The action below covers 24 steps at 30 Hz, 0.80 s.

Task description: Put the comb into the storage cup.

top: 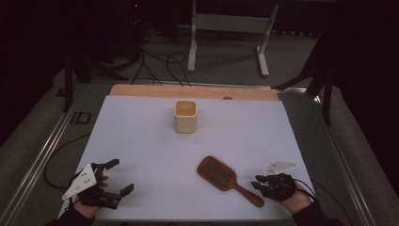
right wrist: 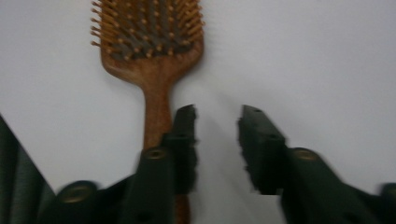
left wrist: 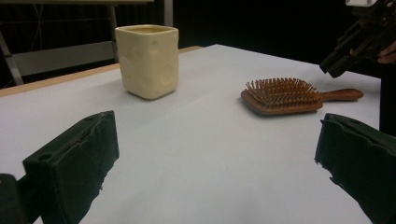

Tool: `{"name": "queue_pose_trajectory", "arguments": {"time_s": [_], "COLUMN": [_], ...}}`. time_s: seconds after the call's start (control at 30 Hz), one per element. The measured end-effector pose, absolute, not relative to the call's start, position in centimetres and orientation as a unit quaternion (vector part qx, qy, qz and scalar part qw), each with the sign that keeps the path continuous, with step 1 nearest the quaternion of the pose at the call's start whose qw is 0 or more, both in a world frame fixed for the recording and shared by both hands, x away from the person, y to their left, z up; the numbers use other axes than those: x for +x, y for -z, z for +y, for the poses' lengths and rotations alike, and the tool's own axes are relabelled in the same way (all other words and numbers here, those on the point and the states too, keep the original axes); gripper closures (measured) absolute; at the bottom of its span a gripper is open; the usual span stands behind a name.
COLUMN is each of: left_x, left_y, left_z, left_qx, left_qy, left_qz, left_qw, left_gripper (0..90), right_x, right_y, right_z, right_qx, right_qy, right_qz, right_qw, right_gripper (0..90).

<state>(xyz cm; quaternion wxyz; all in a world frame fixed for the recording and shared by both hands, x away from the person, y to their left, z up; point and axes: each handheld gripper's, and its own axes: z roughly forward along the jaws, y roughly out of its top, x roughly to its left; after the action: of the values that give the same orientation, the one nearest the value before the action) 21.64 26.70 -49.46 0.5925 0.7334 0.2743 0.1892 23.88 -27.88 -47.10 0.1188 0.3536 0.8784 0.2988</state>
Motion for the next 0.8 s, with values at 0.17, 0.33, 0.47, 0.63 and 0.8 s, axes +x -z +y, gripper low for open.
{"name": "queue_pose_trajectory", "arguments": {"time_s": [0.17,0.33,0.47,0.63,0.8], "left_x": [21.6,21.6,21.6,21.6,21.6], "left_y": [49.4,49.4,49.4,49.4,49.4], "left_z": [26.7,26.7,26.7,26.7,26.7], "left_qx": [0.734,0.734,0.734,0.733,0.734], "left_qy": [-0.190,-0.190,-0.191,-0.191,-0.191], "left_qz": [0.273,0.273,0.272,0.273,0.272], "left_qw": [0.592,0.592,0.593,0.593,0.593], "left_gripper": [0.2,0.2,0.2,0.2,0.2], "right_x": [24.0,24.1,24.2,24.4,24.7], "right_y": [46.5,46.3,46.2,46.0,45.9], "right_z": [-27.3,-26.8,-26.4,-25.8,-25.2], "right_qx": [0.352,0.349,0.342,0.337,0.328], "right_qy": [-0.293,-0.288,-0.284,-0.280,-0.272], "right_qz": [0.882,0.886,0.892,0.896,0.902], "right_qw": [0.109,0.100,0.089,0.071,0.071], "right_gripper": [50.2,39.4,30.2,22.1,18.4]}}
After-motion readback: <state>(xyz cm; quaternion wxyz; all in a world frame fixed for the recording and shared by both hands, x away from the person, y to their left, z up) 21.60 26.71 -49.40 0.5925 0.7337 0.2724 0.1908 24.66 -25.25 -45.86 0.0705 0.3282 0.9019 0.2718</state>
